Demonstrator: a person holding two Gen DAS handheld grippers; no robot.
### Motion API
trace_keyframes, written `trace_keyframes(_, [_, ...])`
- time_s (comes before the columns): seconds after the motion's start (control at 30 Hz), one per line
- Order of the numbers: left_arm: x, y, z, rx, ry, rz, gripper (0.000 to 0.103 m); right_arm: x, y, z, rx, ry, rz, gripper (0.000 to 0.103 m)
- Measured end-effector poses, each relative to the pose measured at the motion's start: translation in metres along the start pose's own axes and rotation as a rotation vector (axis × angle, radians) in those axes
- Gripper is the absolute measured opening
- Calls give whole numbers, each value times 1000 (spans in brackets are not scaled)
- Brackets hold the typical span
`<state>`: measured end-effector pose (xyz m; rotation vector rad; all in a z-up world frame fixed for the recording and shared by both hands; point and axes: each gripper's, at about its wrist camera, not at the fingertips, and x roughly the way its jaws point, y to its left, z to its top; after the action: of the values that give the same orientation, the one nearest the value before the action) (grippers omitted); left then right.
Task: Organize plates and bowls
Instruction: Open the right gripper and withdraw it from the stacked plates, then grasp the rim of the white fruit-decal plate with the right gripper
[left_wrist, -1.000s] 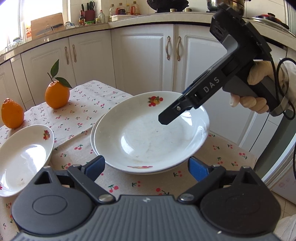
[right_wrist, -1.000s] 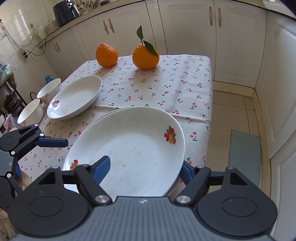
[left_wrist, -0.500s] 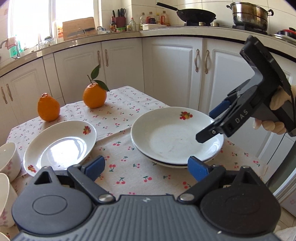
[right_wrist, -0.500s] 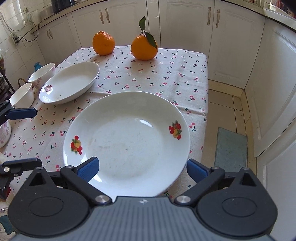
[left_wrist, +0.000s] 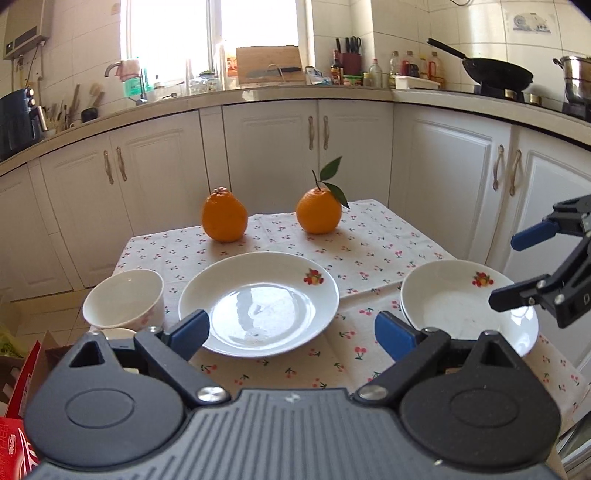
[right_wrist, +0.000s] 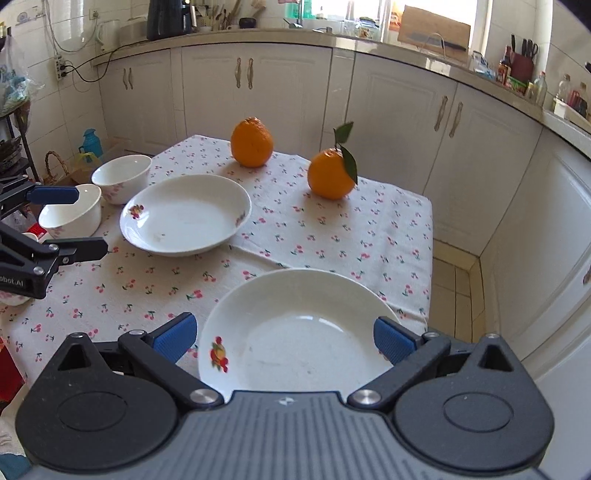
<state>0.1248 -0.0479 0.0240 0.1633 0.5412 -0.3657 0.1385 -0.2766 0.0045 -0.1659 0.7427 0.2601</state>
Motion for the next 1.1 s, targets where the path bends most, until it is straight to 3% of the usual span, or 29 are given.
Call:
trace_keyframes(0.23, [-7, 18, 8, -55, -5, 54, 99, -3, 35, 12, -87, -66, 51, 103])
trace_keyframes(0.5, [16, 14, -14, -146, 37, 91, 99, 11, 43, 24, -116, -80, 68, 103])
trace_keyframes(0.63, [29, 14, -26, -203, 50, 189, 99, 20, 40, 31, -125, -75, 81, 103])
trace_keyframes(0.77, [45, 8, -35, -163, 87, 280, 99, 35, 39, 42, -145, -62, 94, 103])
trace_keyframes(1.1, [79, 0, -50, -154, 150, 271, 99, 96, 36, 74, -163, 20, 217, 103])
